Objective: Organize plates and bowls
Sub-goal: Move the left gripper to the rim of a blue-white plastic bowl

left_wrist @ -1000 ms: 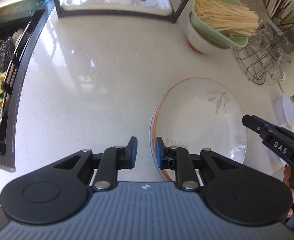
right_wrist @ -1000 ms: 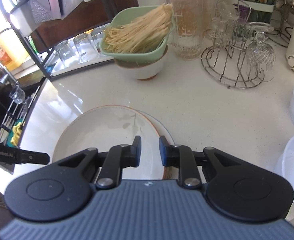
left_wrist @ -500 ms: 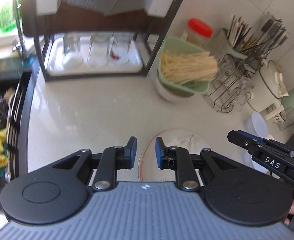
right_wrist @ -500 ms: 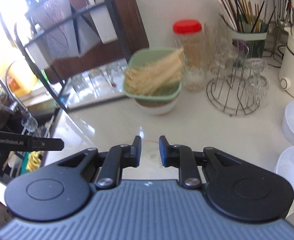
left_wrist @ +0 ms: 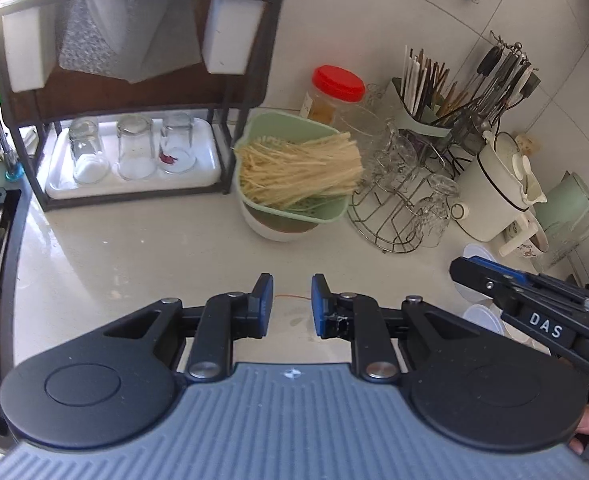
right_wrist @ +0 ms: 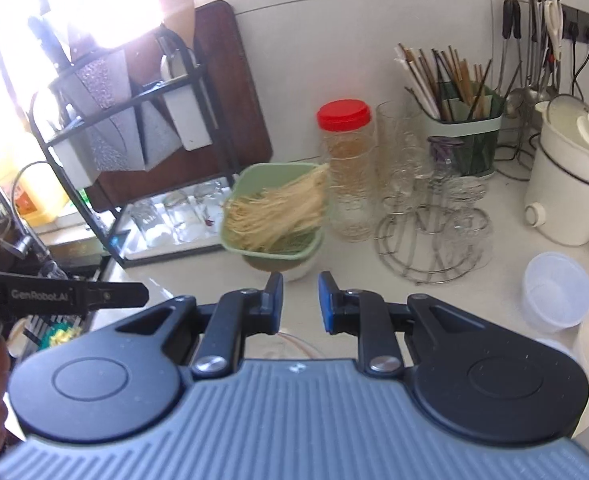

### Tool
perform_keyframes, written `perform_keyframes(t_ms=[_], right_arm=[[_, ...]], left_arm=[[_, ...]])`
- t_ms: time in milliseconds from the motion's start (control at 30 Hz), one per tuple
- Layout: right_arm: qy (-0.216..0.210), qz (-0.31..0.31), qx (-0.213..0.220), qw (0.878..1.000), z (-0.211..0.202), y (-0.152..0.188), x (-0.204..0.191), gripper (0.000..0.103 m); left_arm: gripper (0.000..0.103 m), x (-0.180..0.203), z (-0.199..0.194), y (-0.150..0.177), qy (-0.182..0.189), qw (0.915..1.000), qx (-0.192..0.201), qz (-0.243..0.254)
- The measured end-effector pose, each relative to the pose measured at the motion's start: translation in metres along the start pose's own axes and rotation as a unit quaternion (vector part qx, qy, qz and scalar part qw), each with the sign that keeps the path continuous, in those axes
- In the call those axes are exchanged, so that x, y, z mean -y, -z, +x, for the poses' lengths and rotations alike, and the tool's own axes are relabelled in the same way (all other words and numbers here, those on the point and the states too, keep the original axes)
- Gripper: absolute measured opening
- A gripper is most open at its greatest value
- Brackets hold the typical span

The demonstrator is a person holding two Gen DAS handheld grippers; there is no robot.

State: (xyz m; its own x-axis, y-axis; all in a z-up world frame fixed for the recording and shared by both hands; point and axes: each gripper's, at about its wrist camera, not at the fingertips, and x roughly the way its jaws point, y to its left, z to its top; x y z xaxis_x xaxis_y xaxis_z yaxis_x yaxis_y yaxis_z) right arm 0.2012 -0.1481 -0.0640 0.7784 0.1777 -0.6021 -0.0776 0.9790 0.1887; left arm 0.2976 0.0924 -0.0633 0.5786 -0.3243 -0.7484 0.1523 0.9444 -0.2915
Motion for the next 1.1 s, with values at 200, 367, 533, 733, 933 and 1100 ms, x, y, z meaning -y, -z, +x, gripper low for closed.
perform_keyframes(t_ms=[200, 367, 533, 733, 933, 1100], right_arm=[[0.006, 0.009, -0.009, 1.000, -0.013, 0.013, 0.041, 0.023], [0.007, 0.015, -0.024, 1.000, -0.018, 0.029, 0.072, 0.023], [-0.009, 0.015, -0.022, 1.000, -0.034, 0.032, 0.101, 0.023], [0.006, 0.034, -0.038, 0.999, -0.039, 0.044, 0.136, 0.023], [0.005, 0.045, -0.048, 0.998, -0.043, 0.056, 0.168, 0.023], [0.035, 0.053, -0.062, 0.996, -0.039, 0.068, 0.187, 0.023]], left_arm=[[0.022, 0.038, 0.016, 0.012, -0.008, 0.9998, -0.014, -0.015], [0.022, 0.073, 0.027, 0.024, -0.014, 0.9996, -0.026, -0.001], [0.023, 0.108, 0.038, 0.031, -0.015, 0.9995, -0.025, 0.010], [0.022, 0.143, 0.056, 0.042, -0.007, 0.9984, -0.051, 0.023], [0.023, 0.180, 0.071, 0.047, -0.001, 0.9969, -0.062, 0.049], [0.023, 0.194, 0.094, 0.050, -0.008, 0.9951, -0.085, 0.051]])
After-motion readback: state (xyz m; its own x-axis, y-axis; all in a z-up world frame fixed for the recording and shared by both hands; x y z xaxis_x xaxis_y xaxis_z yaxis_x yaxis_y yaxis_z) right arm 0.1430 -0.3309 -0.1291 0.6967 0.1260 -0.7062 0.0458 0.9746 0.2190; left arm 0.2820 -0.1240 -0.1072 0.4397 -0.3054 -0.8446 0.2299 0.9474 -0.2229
